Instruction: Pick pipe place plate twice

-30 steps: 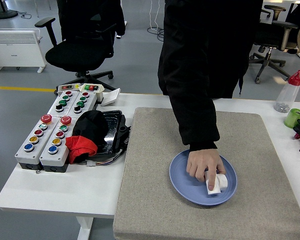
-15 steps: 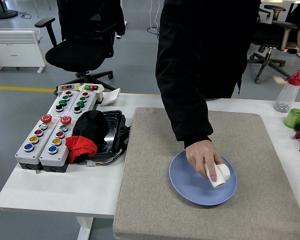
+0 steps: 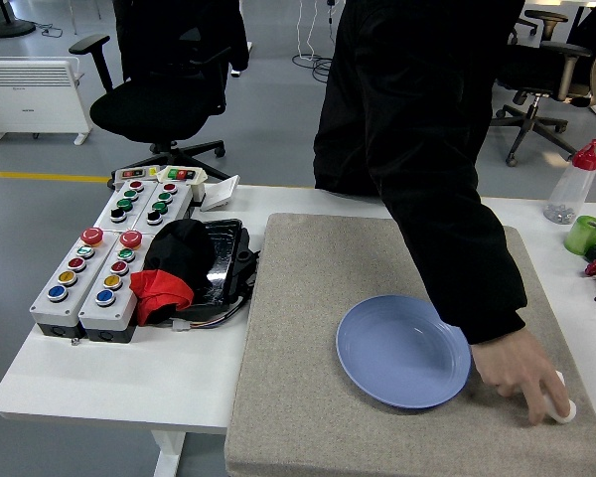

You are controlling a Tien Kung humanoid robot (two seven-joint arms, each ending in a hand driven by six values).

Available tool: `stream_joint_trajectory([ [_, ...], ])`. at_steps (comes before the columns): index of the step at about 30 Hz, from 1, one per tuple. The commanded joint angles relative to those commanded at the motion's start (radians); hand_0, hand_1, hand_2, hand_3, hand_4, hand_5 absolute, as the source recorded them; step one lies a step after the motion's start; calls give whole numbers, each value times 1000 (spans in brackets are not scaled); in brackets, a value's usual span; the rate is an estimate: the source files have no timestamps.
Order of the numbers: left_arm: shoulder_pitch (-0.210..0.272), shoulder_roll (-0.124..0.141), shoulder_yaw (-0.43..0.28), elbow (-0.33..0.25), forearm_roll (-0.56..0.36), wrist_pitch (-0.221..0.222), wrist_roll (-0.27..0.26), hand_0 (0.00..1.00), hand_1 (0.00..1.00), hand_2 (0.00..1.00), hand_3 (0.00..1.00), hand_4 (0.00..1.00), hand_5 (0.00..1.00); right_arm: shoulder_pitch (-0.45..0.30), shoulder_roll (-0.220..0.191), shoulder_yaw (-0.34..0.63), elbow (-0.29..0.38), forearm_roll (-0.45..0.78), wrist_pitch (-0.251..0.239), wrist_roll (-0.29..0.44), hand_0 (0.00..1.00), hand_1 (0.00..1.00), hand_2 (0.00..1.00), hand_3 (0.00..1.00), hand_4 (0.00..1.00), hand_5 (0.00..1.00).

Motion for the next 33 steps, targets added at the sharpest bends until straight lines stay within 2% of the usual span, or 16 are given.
stream_joint_trajectory([
  [24, 13, -3, -27, -1, 41, -6, 7, 668, 655, 675, 615, 481, 998, -19, -3, 1, 5, -22, 11, -8, 898, 849, 934, 858, 607, 563],
  [33, 20, -3, -43, -1, 64, -10, 9, 668, 655, 675, 614, 480, 998, -45, -26, 21, 21, -84, 44, -33, 920, 870, 968, 892, 634, 540],
])
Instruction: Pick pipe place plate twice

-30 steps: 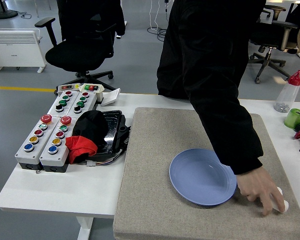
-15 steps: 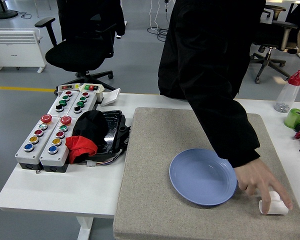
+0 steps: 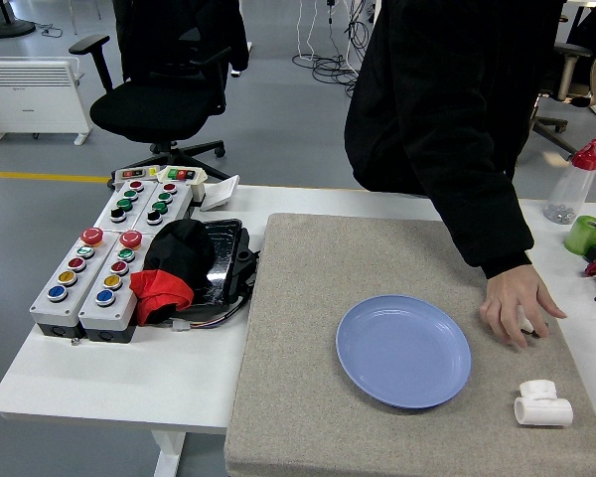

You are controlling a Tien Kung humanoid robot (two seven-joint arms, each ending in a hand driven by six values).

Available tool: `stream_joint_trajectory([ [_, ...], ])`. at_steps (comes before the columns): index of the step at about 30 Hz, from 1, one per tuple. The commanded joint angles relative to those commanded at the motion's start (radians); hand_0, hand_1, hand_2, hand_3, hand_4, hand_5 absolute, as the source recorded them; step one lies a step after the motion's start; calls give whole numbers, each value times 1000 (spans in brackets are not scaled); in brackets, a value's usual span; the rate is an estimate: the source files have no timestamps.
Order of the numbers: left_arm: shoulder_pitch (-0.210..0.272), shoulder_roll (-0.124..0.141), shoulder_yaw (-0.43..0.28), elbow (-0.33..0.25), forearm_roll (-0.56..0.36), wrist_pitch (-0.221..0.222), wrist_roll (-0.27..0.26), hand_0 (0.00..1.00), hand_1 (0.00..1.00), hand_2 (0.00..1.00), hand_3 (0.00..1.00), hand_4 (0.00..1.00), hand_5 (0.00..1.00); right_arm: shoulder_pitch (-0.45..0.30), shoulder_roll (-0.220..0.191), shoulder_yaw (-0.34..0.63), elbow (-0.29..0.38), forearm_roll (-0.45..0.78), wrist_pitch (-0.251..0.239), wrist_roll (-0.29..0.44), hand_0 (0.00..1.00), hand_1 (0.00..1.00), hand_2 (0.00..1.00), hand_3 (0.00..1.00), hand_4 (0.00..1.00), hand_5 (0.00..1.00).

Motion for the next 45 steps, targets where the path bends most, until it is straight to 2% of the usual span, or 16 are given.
stream_joint_trajectory([
  [9, -8, 2, 14, 3, -25, 6, -6, 668, 655, 675, 615, 481, 998, -30, -26, 17, 35, -115, 20, -33, 940, 888, 982, 917, 666, 540],
  [10, -8, 2, 14, 3, -25, 6, -7, 668, 655, 675, 615, 480, 998, -31, -27, 17, 37, -121, 21, -34, 957, 900, 989, 933, 711, 563],
  [11, -10, 2, 15, 3, -28, 7, -8, 668, 655, 675, 615, 480, 998, -33, -30, 18, 39, -126, 26, -39, 957, 900, 989, 933, 711, 563],
  [21, -16, 3, 17, 5, -32, 9, -10, 669, 655, 675, 616, 481, 998, -39, -26, 31, 31, -88, 40, -48, 955, 902, 993, 934, 691, 545],
  [33, -17, 4, 19, 3, -35, 9, -7, 670, 655, 674, 616, 481, 998, -45, -22, 40, 25, -81, 47, -58, 953, 899, 994, 929, 711, 572],
  [34, -16, 5, 19, 2, -33, 8, -5, 669, 654, 673, 616, 481, 998, -46, -21, 41, 24, -81, 47, -59, 959, 900, 993, 928, 741, 593],
  [45, -17, 7, 11, 4, -26, 14, -7, 670, 654, 674, 616, 480, 998, -41, -21, 56, 38, -83, 49, -63, 959, 900, 993, 927, 746, 600],
])
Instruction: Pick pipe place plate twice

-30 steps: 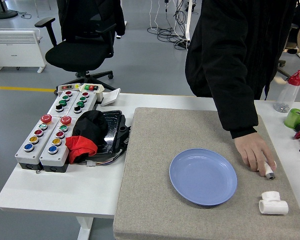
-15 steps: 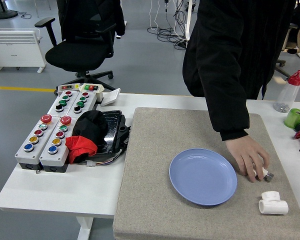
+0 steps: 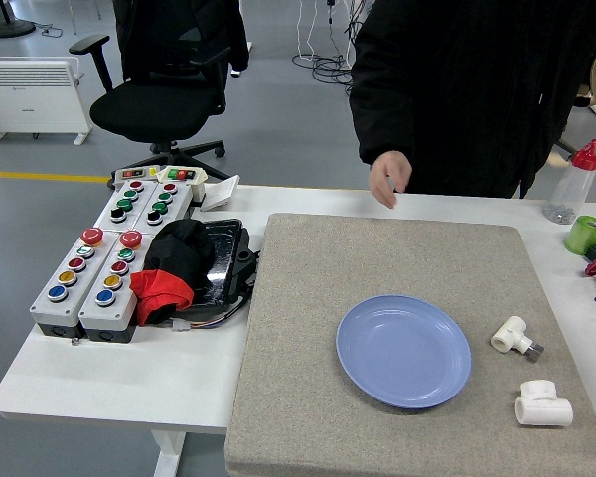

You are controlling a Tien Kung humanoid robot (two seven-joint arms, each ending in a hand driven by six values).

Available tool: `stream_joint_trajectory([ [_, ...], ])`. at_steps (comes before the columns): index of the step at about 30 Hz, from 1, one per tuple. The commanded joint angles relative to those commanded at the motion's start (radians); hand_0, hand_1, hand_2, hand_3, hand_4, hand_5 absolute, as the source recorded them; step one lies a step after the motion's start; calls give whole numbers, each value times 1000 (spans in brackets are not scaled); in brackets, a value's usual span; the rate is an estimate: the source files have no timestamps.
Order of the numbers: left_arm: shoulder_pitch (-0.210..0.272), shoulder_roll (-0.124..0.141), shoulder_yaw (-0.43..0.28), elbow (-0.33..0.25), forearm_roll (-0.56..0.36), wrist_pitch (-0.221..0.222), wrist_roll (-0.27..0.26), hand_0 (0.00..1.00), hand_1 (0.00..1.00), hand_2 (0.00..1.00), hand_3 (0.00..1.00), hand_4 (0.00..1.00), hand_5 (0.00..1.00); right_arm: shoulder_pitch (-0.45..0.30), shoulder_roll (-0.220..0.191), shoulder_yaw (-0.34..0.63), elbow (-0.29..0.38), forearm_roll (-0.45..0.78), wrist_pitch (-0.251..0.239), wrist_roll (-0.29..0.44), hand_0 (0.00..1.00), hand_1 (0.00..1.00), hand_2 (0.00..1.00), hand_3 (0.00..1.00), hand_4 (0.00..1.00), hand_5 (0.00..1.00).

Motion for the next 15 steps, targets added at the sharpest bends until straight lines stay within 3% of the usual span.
stream_joint_trajectory([
  [12, -2, 4, -3, 1, 7, -1, 0, 669, 653, 673, 615, 480, 998, -16, -6, 26, 2, -3, 35, 7, 959, 900, 993, 924, 750, 598],
  [15, -2, 3, -5, 1, 9, -1, -1, 667, 653, 673, 615, 479, 998, -18, -7, 30, 3, -14, 42, 1, 960, 901, 993, 928, 786, 642],
])
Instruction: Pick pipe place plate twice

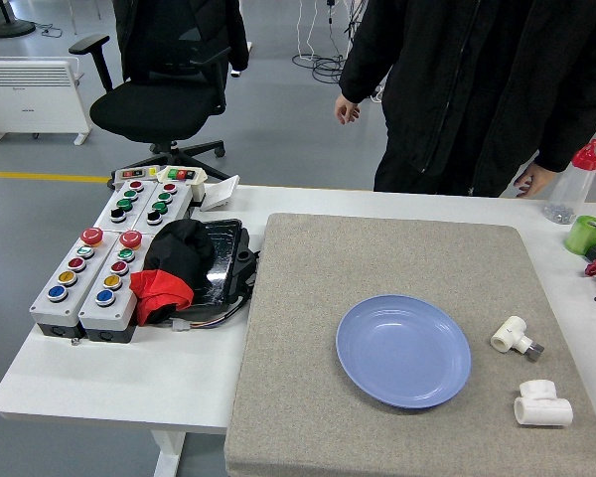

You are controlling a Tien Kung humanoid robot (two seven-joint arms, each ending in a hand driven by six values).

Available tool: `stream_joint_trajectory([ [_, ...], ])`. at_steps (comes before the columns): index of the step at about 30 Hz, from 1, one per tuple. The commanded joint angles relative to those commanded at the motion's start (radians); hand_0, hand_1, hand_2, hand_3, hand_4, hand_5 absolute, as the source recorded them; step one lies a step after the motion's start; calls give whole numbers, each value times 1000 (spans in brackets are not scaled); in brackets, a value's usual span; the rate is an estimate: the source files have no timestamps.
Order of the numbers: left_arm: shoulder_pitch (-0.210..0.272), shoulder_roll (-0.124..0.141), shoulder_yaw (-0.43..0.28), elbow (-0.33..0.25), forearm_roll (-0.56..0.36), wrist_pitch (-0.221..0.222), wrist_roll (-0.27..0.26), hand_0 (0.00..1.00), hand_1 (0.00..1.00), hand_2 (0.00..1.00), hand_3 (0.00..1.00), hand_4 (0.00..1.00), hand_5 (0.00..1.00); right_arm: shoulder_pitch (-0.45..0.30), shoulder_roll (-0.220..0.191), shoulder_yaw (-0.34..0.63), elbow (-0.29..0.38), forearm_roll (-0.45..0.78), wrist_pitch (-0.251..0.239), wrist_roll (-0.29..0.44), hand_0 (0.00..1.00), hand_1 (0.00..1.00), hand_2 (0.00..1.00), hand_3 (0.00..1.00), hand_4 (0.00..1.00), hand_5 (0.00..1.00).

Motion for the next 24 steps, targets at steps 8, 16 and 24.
stream_joint_trajectory([
  [8, 1, -1, -12, 2, 16, 0, -2, 667, 654, 673, 615, 479, 998, -9, -3, 1, 3, -18, 8, -19, 963, 902, 995, 934, 786, 643],
  [16, 1, 1, -9, 2, 10, 1, -1, 669, 653, 672, 614, 477, 998, -25, -15, 37, 15, -37, 100, -59, 974, 914, 998, 950, 785, 587],
  [24, 1, 1, -12, 2, 14, 1, -2, 667, 653, 672, 613, 478, 998, -45, -19, 40, 22, -58, 83, -71, 974, 914, 998, 951, 790, 580],
])
